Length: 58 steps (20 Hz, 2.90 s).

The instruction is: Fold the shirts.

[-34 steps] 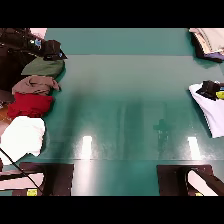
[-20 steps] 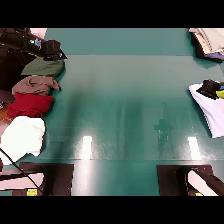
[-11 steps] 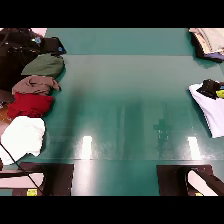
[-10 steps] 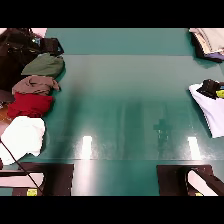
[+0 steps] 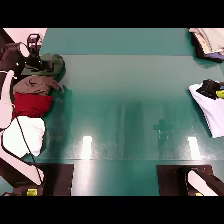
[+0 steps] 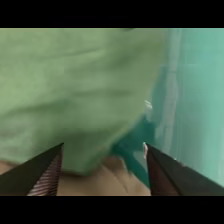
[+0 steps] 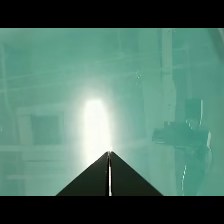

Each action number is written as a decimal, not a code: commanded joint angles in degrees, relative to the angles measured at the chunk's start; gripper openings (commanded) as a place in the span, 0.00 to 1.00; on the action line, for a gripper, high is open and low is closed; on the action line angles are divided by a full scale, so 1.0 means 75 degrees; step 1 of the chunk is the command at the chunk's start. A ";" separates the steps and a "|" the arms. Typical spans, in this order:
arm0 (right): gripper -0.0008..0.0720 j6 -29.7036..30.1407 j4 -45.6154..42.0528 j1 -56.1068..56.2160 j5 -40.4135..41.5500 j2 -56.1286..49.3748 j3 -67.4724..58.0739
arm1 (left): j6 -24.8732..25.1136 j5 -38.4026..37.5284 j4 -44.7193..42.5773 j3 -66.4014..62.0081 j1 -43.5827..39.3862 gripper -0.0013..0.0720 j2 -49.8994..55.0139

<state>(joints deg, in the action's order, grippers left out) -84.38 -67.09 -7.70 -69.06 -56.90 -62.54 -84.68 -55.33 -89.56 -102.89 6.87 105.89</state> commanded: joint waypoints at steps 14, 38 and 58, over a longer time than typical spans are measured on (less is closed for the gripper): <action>0.04 -0.0009 0.0006 0.0006 0.0192 0.0006 0.0009 | 0.0347 0.0341 0.0478 -0.1189 0.0105 0.06 0.0475; 0.03 -0.0003 0.0414 0.0003 0.2646 0.1833 0.0006 | 0.3369 -0.1862 0.6388 0.1014 -0.3812 0.24 -0.2678; 0.04 0.0204 0.0341 0.0772 0.1985 0.1172 0.0012 | 0.2643 -0.0423 0.6373 0.7294 -0.1381 0.84 -0.3561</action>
<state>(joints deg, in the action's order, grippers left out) -83.77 -64.34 -4.27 -53.54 -47.16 -62.46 -66.32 -64.64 -45.36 -52.71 -3.53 79.31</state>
